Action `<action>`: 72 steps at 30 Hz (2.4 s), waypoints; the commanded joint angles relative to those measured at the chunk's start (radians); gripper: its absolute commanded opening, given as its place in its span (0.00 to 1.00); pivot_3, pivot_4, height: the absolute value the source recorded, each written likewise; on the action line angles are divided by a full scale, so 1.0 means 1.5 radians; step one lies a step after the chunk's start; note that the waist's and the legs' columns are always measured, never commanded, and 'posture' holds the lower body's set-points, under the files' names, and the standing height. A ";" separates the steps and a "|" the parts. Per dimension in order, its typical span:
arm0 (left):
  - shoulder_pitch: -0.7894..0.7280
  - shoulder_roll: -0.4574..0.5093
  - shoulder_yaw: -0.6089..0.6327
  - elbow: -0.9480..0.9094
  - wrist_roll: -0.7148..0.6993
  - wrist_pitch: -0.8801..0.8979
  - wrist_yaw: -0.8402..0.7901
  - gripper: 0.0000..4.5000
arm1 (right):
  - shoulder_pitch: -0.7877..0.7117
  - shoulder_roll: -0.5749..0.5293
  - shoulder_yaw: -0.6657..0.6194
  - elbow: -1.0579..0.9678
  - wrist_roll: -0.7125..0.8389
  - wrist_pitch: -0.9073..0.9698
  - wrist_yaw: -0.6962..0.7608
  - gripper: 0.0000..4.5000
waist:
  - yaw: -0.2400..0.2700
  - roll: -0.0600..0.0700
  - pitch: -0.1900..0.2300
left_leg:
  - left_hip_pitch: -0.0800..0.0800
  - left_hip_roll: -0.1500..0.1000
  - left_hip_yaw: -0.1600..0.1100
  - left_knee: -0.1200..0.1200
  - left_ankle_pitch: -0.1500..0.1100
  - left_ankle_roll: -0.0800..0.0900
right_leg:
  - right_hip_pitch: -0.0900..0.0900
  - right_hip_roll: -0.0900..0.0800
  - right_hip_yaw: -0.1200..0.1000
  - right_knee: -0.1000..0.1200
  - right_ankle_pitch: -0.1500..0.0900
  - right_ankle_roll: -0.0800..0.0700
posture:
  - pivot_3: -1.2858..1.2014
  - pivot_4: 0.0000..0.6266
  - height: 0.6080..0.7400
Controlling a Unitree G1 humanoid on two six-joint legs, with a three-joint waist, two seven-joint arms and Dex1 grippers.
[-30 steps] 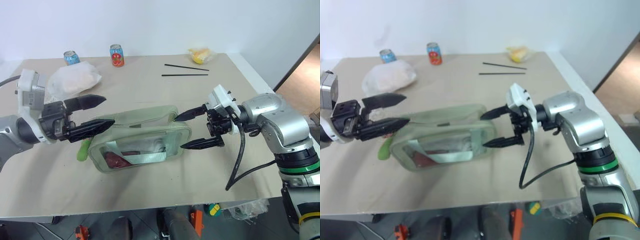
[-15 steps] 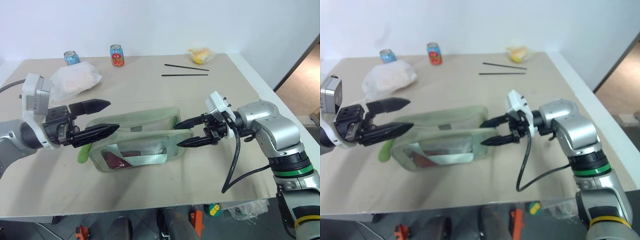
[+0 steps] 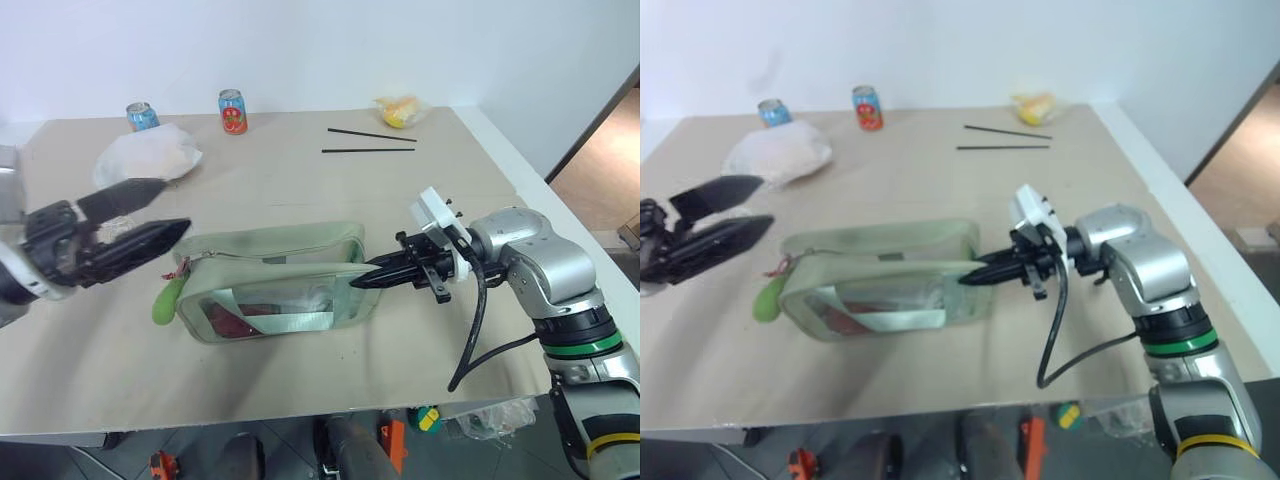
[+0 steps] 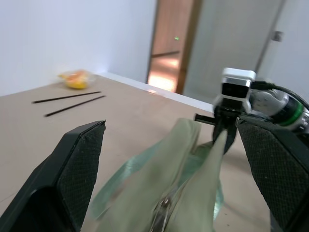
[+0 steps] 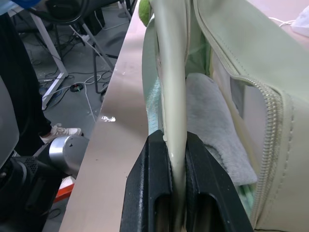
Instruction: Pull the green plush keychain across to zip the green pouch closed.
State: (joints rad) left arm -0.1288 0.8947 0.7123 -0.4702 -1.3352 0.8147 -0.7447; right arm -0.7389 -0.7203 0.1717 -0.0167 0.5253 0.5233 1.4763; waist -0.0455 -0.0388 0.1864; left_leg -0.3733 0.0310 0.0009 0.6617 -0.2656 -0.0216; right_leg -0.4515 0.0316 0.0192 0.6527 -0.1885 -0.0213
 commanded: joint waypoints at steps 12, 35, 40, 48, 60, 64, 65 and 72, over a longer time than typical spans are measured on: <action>0.292 -0.055 0.068 -0.022 0.057 0.012 -0.028 1.00 | -0.057 -0.011 -0.037 0.064 -0.023 -0.043 0.003 0.00 | 0.001 0.000 0.000 | 0.000 0.000 0.000 0.000 0.000 0.000 | 0.000 -0.001 0.000 0.000 0.000 -0.001 | 0.52 0.24 1.00; 0.183 -0.041 -0.022 -0.019 -0.005 0.017 0.004 0.44 | -0.050 -0.010 -0.040 0.042 -0.026 -0.028 -0.014 0.00 | 0.001 0.000 0.000 | 0.000 0.000 0.000 0.001 0.000 0.001 | 0.000 0.000 0.000 0.001 0.000 -0.001 | 0.52 0.24 1.00; 0.183 -0.030 -0.006 -0.009 -0.011 0.015 0.000 0.06 | -0.057 -0.009 -0.037 0.053 -0.031 -0.033 -0.011 0.00 | 0.000 0.000 0.000 | 0.000 0.000 0.000 0.001 0.000 0.001 | 0.000 0.000 0.000 0.001 0.000 -0.001 | 0.52 0.24 1.00; 0.182 -0.035 -0.011 -0.012 -0.007 0.011 0.006 0.01 | -0.067 -0.007 -0.037 0.063 -0.034 -0.038 -0.007 0.00 | 0.001 0.000 0.000 | 0.000 0.000 0.000 0.001 0.000 0.001 | 0.000 0.000 0.000 0.001 0.000 -0.001 | 0.52 0.24 1.00; 0.204 -0.026 -0.003 0.008 0.038 0.019 0.014 0.39 | -0.061 -0.007 -0.036 0.063 -0.038 -0.039 -0.011 0.00 | 0.001 0.000 0.000 | 0.000 0.000 0.000 0.001 0.000 0.001 | 0.000 0.000 0.000 0.001 0.000 -0.001 | 0.52 0.24 1.00; 0.200 -0.036 0.000 -0.009 0.030 0.012 0.031 0.54 | -0.061 -0.008 -0.035 0.065 -0.039 -0.039 -0.009 0.00 | 0.001 0.000 0.000 | 0.000 0.000 0.000 0.001 0.000 0.001 | 0.000 0.000 0.000 0.001 0.000 -0.001 | 0.52 0.24 1.00; 0.200 -0.039 0.006 -0.011 0.016 0.012 0.033 0.54 | -0.061 -0.007 -0.034 0.065 -0.039 -0.040 -0.009 0.00 | 0.001 0.000 0.000 | 0.000 0.000 0.000 0.001 0.000 0.001 | 0.000 0.000 0.000 0.001 0.000 -0.001 | 0.52 0.24 1.00; 0.235 -0.049 -0.011 -0.040 -0.010 0.019 0.027 0.54 | -0.060 -0.008 -0.035 0.066 -0.039 -0.040 -0.007 0.00 | 0.001 0.000 0.000 | 0.000 0.000 0.000 0.001 0.000 0.001 | 0.000 0.000 0.000 0.001 0.000 -0.001 | 0.52 0.24 1.00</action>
State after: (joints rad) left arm 0.2141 0.8312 0.6855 -0.4960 -1.3356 0.8512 -0.6987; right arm -0.8048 -0.7250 0.1496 0.0896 0.4641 0.4753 1.4612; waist -0.0445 -0.0388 0.1864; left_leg -0.3730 0.0311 0.0005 0.6628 -0.2650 -0.0207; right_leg -0.4513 0.0314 0.0187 0.6539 -0.1880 -0.0232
